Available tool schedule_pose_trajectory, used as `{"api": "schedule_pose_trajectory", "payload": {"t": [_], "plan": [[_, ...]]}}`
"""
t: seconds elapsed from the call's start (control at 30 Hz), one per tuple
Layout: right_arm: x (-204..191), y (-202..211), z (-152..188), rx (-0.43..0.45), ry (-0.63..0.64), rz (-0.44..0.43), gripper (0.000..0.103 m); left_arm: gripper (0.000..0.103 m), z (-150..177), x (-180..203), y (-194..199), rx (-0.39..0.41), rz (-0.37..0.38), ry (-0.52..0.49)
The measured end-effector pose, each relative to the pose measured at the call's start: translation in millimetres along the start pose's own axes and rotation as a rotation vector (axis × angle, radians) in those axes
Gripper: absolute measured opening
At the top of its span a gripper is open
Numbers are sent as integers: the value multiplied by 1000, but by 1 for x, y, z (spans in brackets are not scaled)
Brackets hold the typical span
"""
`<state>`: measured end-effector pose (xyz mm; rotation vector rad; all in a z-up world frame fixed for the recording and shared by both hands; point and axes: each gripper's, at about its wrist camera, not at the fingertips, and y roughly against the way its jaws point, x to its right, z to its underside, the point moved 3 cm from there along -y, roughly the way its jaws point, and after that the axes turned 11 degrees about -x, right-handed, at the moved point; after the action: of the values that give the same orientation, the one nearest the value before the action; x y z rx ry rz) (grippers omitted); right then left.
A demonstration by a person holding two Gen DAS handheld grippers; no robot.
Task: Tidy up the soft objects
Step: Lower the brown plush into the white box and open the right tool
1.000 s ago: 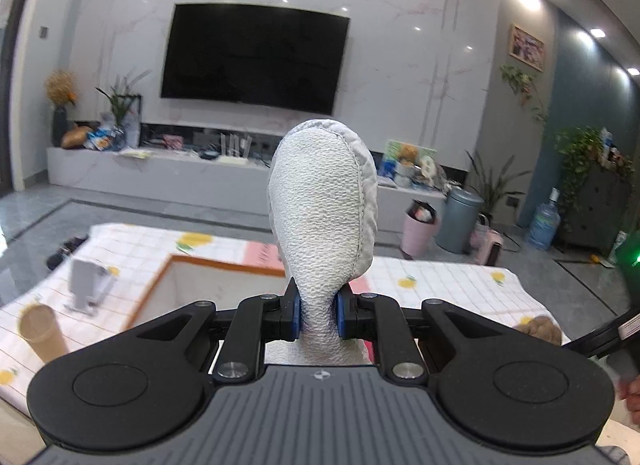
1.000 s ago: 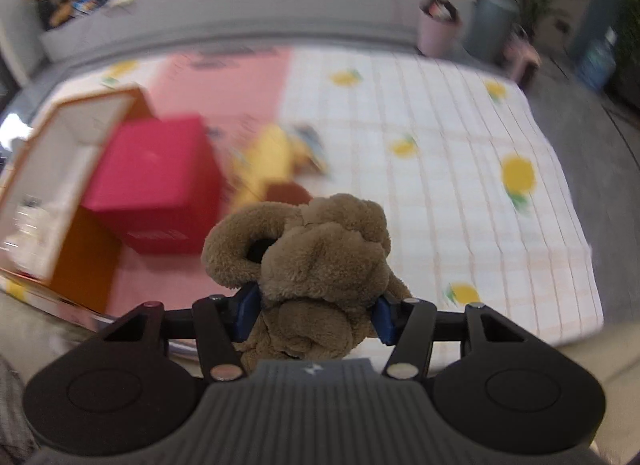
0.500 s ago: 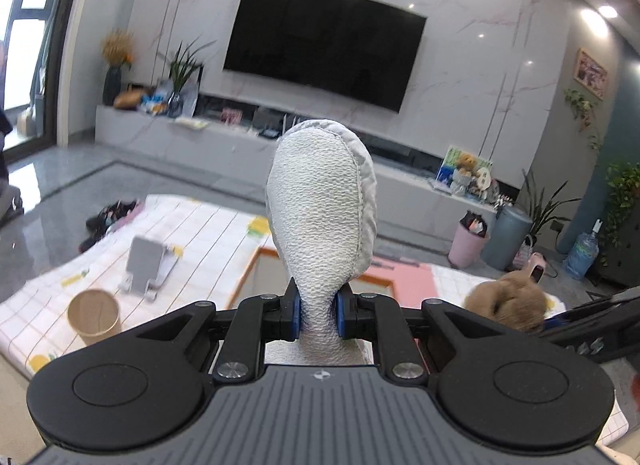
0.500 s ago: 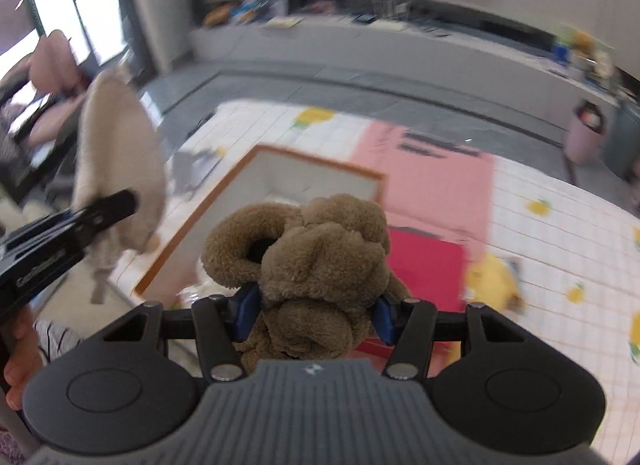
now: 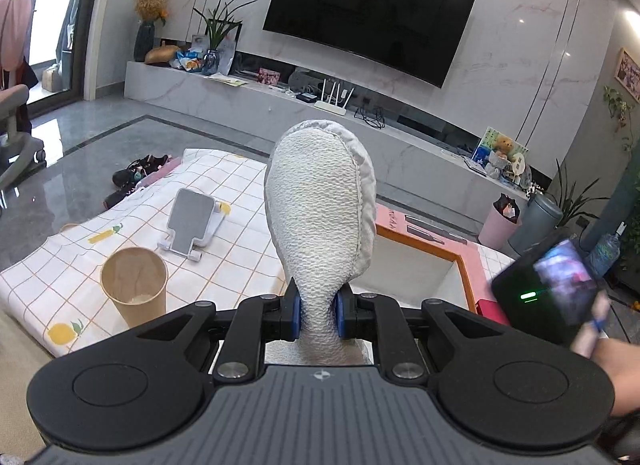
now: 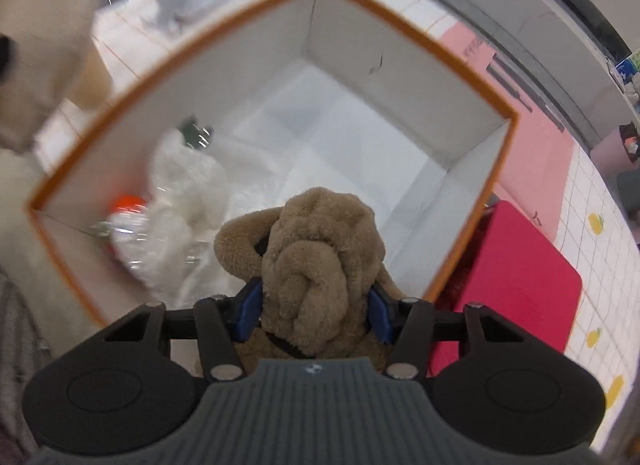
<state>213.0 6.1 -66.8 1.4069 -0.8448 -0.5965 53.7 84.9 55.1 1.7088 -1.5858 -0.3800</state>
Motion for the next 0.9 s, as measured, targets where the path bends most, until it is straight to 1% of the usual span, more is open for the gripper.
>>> {"api": "schedule_pose_trajectory", "payload": {"t": [0.07,0.1,0.17,0.27,0.3,0.33,0.37,0.4,0.47,0.53,0.57,0.63,0.67,0.73,0.8,0.9], "plan": [[2,-13,-5,-10,-15,-22,54,18,-1,0,-1,4,-2,-11],[3,-17,-7,5,-20,-20,55,18,-1,1,-1,4,-6,-20],[2,-20,-13,39,-22,24,55,19,-1,1,-7,-9,-23,-46],[6,-24,-16,56,-9,54,57,19,-1,2,-13,-32,-38,-48],[3,-24,-17,52,-2,52,59,19,0,2,-13,-37,-40,-47],[2,-25,-17,47,9,40,65,19,-1,2,-14,-41,-41,-47],[2,-24,-16,44,13,20,68,19,-1,2,-13,-43,-44,-48],[1,-21,-15,41,6,2,74,19,-1,2,-13,-43,-48,-48],[1,-11,-10,40,-29,-41,78,19,-1,2,-11,-39,-56,-50],[-2,1,-4,44,-41,-108,78,19,-1,1,-10,-35,-62,-51],[-3,4,-1,32,-24,-124,78,19,-1,1,-10,-36,-64,-52],[-7,4,8,-10,7,-121,67,19,-1,1,-11,-41,-62,-50],[-8,0,12,-34,9,-130,64,19,-1,1,-11,-44,-62,-47],[-13,-1,17,-32,44,-128,62,19,-1,2,-11,-50,-60,-47],[-13,0,19,-56,35,-144,59,21,-2,3,-10,-48,-59,-46],[-11,-1,15,-80,40,-140,59,21,-3,3,-8,-43,-60,-47]]}}
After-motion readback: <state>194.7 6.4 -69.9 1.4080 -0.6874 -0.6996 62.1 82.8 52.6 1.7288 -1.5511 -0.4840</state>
